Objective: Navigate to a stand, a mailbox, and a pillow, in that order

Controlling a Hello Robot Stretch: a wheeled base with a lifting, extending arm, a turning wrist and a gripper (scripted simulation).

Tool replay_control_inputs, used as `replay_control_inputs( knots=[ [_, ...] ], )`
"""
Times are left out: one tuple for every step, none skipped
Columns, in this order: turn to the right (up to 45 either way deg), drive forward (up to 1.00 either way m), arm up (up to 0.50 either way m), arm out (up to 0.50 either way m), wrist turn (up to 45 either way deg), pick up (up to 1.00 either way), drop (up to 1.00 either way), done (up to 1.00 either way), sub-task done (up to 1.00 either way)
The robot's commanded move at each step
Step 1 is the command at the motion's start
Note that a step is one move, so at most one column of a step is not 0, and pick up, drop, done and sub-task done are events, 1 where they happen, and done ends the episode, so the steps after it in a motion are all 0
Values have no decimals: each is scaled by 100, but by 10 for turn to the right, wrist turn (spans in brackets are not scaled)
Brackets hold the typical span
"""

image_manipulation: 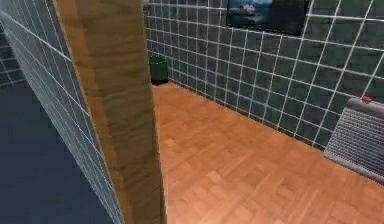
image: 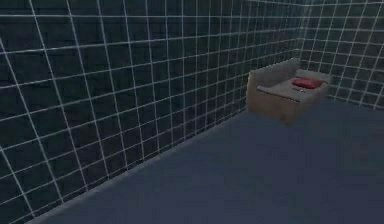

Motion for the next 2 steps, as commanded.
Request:
replay_control_inputs(
  knots=[
    [0,30,0,0,0,0,0,0,0],
    [450,0,0,0,0,0,0,0,0]
  ],
)
